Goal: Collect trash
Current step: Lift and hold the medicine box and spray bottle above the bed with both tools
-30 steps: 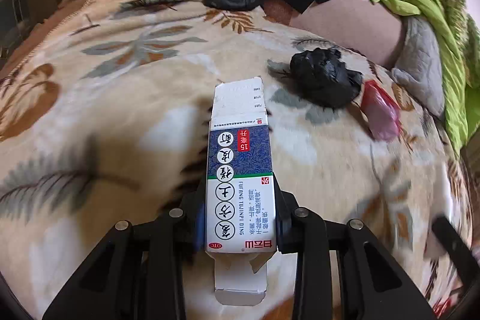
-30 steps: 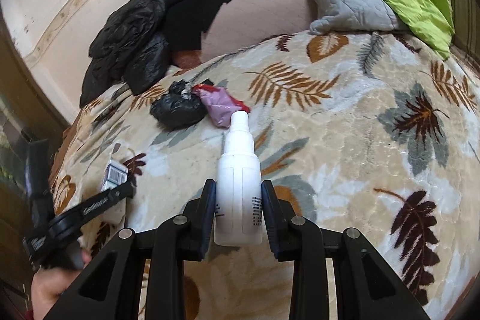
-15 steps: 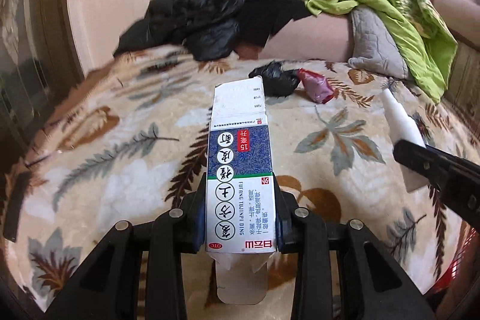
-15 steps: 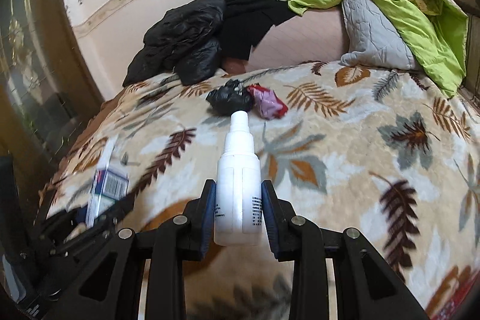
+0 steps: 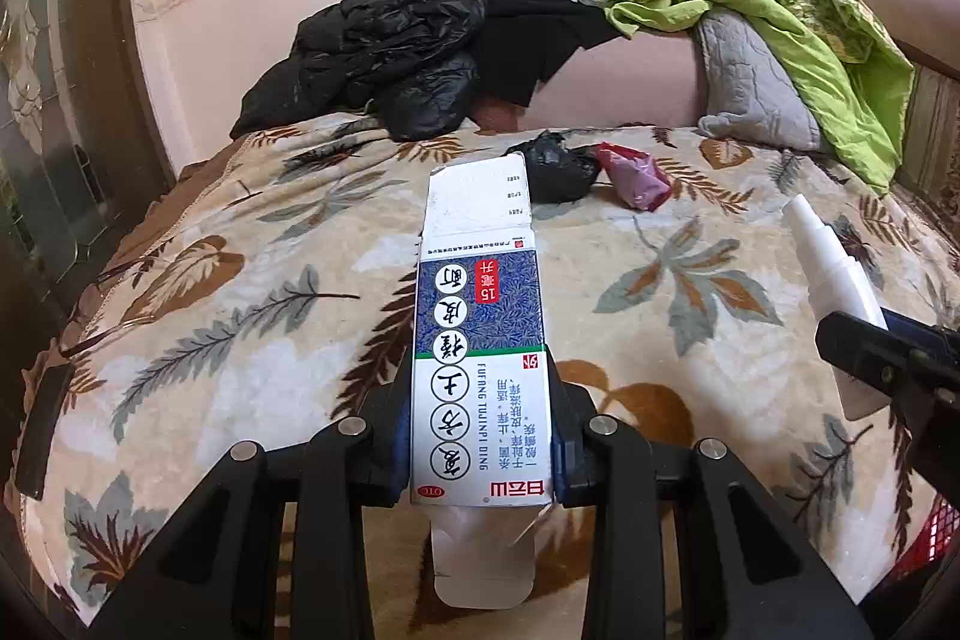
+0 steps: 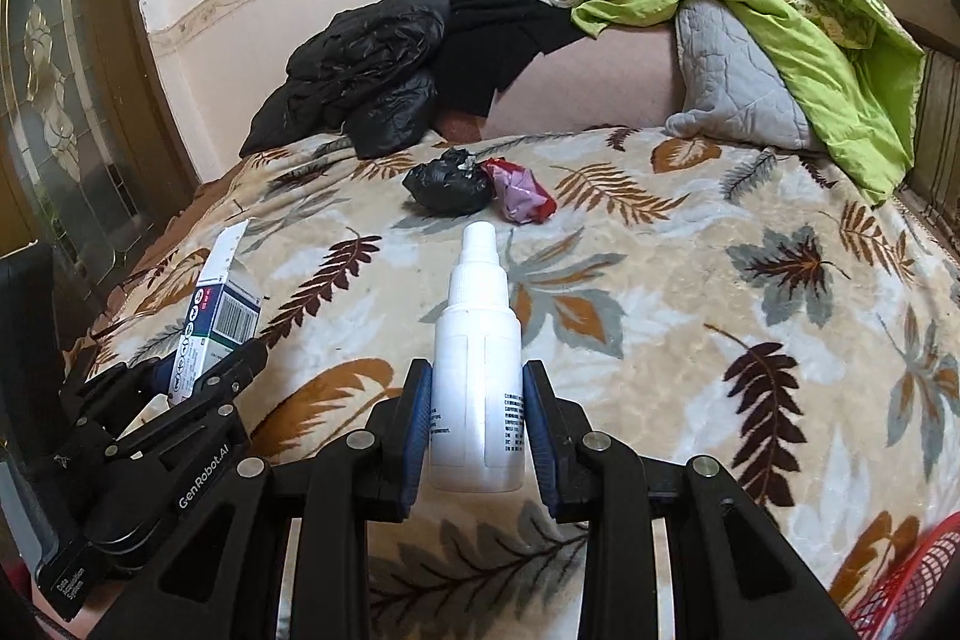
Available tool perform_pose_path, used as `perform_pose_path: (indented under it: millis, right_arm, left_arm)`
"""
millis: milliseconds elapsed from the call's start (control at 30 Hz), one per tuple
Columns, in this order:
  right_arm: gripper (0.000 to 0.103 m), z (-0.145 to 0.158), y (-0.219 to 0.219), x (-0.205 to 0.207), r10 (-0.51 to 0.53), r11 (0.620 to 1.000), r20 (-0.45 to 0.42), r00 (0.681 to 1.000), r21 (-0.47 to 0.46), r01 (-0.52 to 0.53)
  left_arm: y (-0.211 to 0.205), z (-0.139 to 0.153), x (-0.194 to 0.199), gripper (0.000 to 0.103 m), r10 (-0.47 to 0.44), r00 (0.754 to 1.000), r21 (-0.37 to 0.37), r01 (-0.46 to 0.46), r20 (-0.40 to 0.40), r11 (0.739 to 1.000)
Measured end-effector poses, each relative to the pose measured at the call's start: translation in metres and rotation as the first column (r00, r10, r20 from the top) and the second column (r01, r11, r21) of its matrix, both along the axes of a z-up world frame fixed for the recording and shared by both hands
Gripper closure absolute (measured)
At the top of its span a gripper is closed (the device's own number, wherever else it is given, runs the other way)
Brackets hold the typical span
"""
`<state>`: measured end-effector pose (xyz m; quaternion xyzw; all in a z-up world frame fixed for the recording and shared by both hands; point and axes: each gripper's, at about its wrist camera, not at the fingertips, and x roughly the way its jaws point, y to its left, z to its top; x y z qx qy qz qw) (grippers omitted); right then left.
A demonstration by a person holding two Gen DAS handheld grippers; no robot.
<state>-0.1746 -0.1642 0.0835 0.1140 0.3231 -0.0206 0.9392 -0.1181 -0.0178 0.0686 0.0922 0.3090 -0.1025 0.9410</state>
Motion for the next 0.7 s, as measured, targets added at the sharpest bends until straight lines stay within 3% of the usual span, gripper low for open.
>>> perform_pose_path:
  millis: [700]
  right_arm:
    - [0.071, -0.0053, 0.0051, 0.0041, -0.011, 0.999, -0.021, 1.0, -0.033, 0.01]
  left_arm:
    - [-0.0047, -0.0018, 0.0007, 0.07, -0.014, 1.0, 0.016, 0.014, 0.013, 1.0]
